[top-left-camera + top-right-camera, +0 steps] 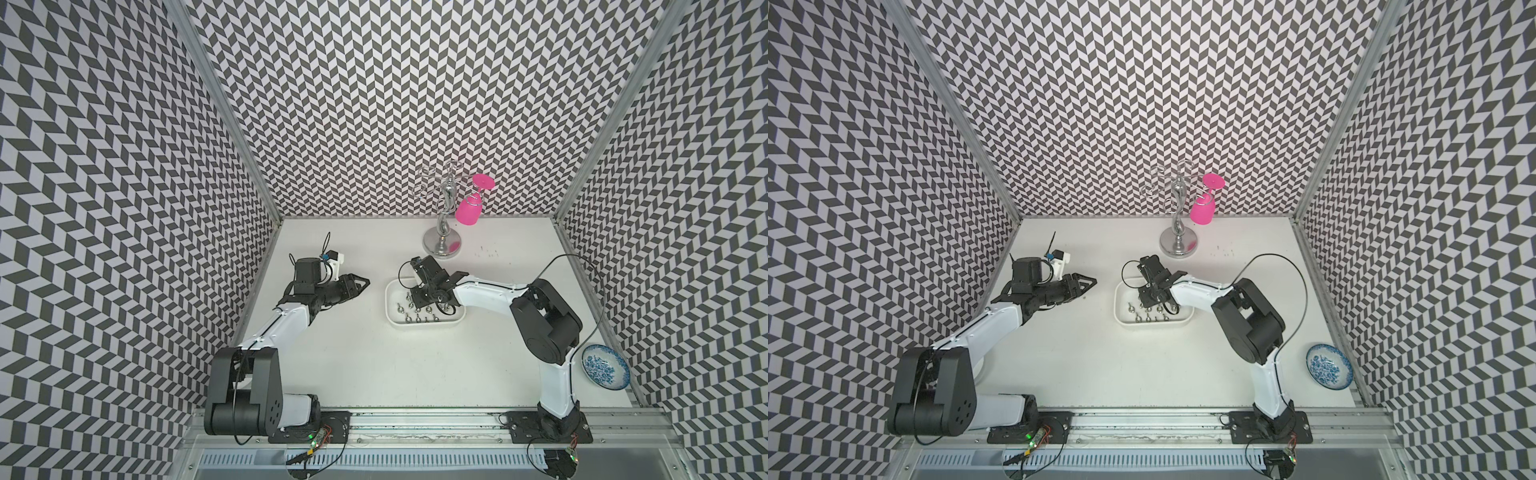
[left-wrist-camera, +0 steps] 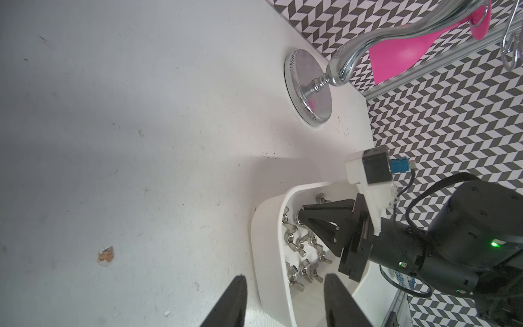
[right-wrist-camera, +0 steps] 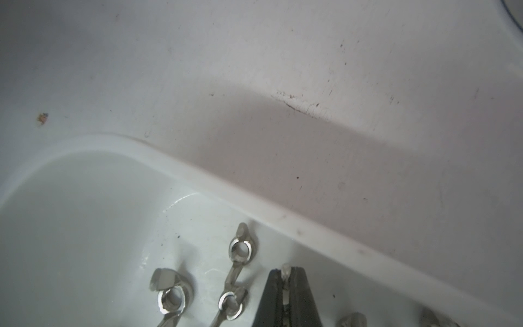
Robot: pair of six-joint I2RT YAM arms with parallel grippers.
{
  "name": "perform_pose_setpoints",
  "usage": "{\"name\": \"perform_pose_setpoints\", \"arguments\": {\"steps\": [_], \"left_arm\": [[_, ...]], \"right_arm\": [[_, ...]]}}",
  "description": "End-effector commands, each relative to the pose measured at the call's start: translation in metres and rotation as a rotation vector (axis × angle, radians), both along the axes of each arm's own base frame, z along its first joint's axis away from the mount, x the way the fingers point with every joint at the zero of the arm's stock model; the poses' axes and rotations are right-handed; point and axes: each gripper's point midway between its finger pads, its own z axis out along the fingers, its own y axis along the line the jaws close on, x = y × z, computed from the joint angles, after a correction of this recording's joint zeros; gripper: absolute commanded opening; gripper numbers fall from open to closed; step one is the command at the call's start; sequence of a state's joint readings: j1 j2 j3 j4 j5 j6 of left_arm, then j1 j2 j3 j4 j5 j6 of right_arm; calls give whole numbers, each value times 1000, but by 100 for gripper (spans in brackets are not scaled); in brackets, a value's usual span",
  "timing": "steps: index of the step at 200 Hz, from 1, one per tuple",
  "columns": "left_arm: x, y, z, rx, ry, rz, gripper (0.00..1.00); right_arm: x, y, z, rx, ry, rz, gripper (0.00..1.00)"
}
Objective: Take out the wing nut from the storage box
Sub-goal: Pick up the wing nut from the storage box.
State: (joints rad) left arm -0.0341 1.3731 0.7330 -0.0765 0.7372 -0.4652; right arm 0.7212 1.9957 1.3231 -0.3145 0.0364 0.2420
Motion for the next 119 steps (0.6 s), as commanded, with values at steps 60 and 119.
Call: {"name": "perform_pose_setpoints", "arguments": {"steps": [60,119], "left_arm": [[-2,-9,-7,-12,15,-43,48],[-14,-67,8,8,-12,-182,47]], "right_arm": [[3,-15,60,45,-113,-59,0],[32,-110,102,10,-199,-347,0]]}}
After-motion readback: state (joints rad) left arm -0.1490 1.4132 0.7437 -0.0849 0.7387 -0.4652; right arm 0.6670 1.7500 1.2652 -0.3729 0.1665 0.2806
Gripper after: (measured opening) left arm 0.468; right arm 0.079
